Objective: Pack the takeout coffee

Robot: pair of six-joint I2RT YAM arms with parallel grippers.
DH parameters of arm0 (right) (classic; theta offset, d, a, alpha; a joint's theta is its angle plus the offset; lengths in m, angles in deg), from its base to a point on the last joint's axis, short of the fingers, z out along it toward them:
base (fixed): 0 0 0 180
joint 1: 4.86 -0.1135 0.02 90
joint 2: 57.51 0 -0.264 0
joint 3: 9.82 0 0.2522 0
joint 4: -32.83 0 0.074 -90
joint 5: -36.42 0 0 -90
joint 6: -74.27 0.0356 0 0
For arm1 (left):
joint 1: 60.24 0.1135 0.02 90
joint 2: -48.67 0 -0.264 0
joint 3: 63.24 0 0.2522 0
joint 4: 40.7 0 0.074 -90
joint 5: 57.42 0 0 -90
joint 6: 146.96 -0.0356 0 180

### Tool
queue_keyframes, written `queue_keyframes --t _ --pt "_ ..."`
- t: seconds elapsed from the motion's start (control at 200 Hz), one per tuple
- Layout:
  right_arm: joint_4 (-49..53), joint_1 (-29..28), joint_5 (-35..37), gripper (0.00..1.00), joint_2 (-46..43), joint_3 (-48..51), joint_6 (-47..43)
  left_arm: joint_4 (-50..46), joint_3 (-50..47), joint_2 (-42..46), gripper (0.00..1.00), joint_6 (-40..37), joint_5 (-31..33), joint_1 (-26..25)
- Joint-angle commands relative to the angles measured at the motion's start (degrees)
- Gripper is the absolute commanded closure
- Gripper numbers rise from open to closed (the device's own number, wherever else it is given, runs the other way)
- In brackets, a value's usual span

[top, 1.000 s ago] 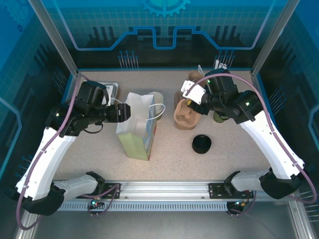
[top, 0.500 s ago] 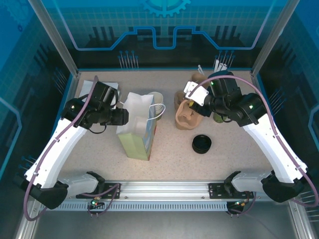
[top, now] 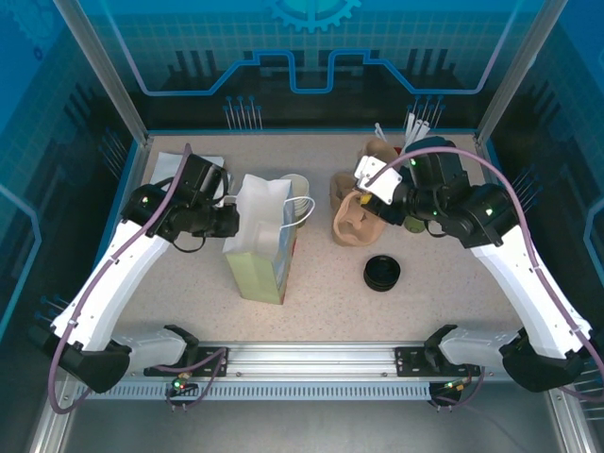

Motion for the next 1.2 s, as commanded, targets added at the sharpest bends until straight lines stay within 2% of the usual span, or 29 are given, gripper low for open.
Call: queue_keyframes --t 0.0,0.21,0.61,0.941,1.196 --pt "-3.1 1.0 -5.2 0.66 -2.3 0.0 2.2 2.6 -0.9 1.9 0.88 2.6 -5.0 0.4" --pt "-5.9 1.0 -15.5 0.66 -2.5 -3.8 7.8 6.3 -2.7 3.7 0.9 8.4 -11.1 0.3" --pt "-8.6 0.5 -32.3 0.68 2.3 -10.7 28.9 10.2 -1.7 2.2 0.9 13.1 -11.3 -5.0" --pt "-8.3 0.3 -41.8 0.68 7.3 -11.3 40.0 13.3 1.5 -2.1 0.9 14.2 -11.0 -10.2" --pt "-8.0 0.4 -46.5 0.68 10.5 -8.0 42.3 15.3 0.6 -2.3 0.9 15.0 -11.8 -10.9"
